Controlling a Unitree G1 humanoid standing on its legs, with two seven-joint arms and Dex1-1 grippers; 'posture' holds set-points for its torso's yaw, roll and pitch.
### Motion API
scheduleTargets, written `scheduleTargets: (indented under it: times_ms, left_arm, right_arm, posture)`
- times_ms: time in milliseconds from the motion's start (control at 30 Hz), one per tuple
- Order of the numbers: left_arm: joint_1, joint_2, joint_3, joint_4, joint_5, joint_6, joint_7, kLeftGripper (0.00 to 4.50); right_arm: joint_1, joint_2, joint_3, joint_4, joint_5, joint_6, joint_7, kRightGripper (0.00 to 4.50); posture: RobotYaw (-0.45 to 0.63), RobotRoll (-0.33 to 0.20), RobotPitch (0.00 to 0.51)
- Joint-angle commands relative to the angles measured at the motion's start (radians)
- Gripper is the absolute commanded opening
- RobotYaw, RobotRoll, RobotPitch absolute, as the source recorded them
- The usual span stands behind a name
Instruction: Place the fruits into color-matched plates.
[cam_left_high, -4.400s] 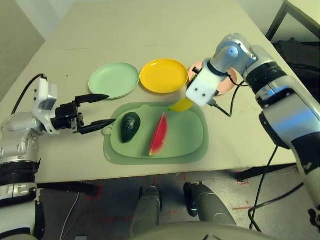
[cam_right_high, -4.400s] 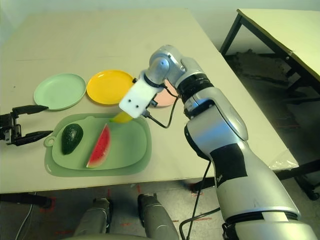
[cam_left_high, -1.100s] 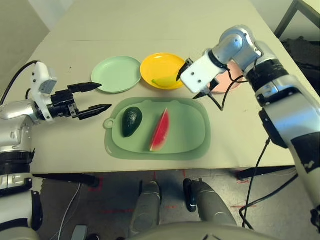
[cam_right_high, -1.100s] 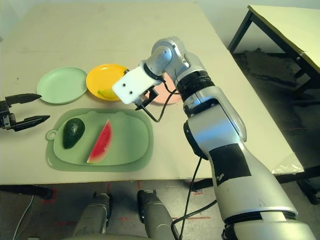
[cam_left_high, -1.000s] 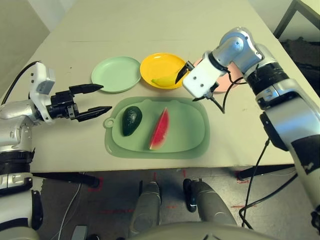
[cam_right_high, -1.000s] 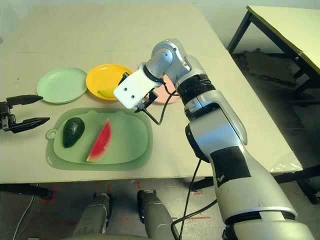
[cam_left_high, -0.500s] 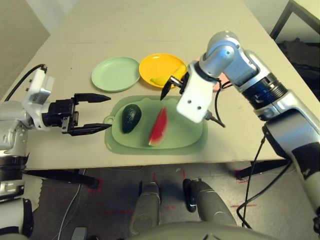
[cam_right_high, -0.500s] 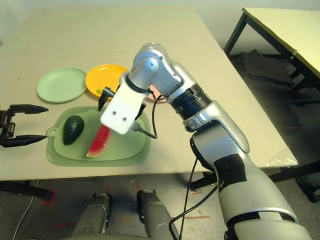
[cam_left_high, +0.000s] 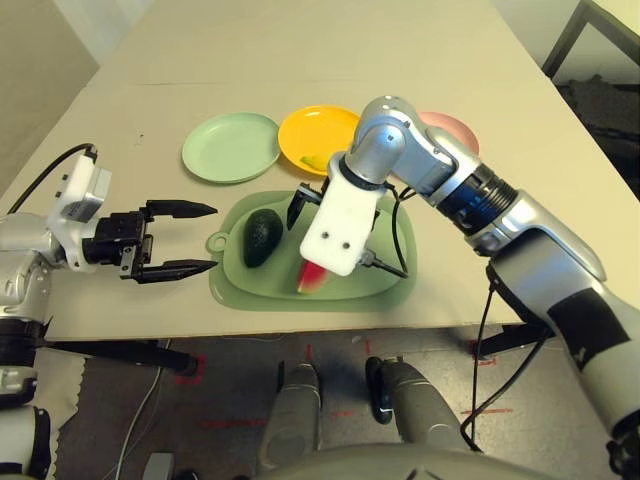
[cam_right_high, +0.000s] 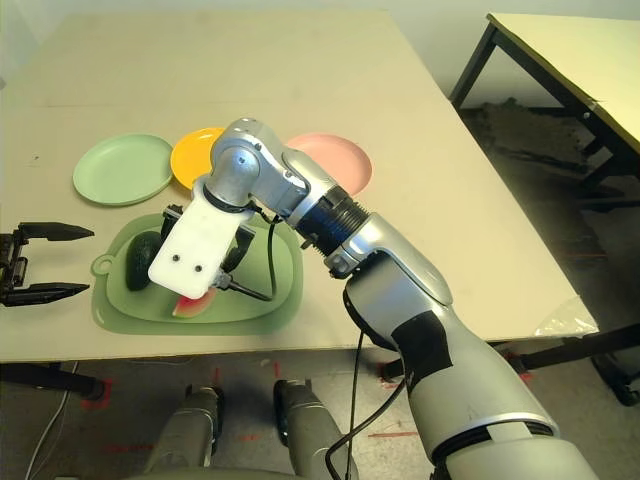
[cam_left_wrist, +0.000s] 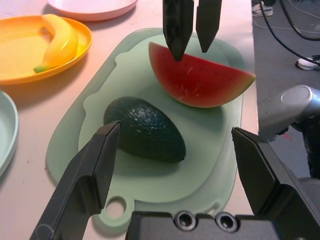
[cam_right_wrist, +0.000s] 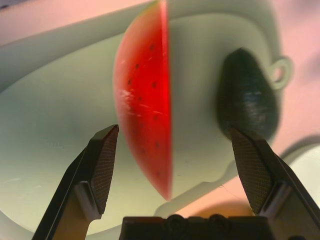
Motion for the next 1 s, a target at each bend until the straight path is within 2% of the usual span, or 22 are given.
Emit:
scheduleTargets:
  times_ms: [33, 333, 667, 900, 1000]
  left_arm:
    - [0.020, 0.002, -0.006, 0.012, -0.007, -0.019, -0.008, 4.50]
    - [0.029, 0.005, 0.008, 0.003, -0.009, -0.014, -0.008, 4.50]
    - [0.020, 0.004, 0.026, -0.046, 0.000, 0.038, -0.008, 4.50]
    - [0.019, -0.003, 0.029, -0.044, 0.009, 0.040, -0.008, 4.50]
    - [0.016, -0.005, 0.028, -0.036, 0.012, 0.035, -0.008, 4.50]
  right_arm:
    - [0.016, 0.011, 0.025, 0.032, -0.029, -0.022, -0.010, 4.43]
    - [0.041, 0.043, 0.053, 0.112, -0.086, -0.043, -0.042, 4.43]
    - [0.068, 0.062, 0.060, 0.109, -0.119, -0.019, -0.044, 4.43]
    - [0.076, 0.054, 0.059, 0.107, -0.120, -0.015, -0.022, 2.15]
    - [0.073, 0.055, 0.057, 0.113, -0.121, -0.015, -0.022, 2.14]
  posture:
    - [0.08, 0.000, 0.204]
    - [0.09, 0.000, 0.206]
    - [0.09, 0.000, 0.207]
    - [0.09, 0.000, 0.207]
    - [0.09, 0.000, 0.207]
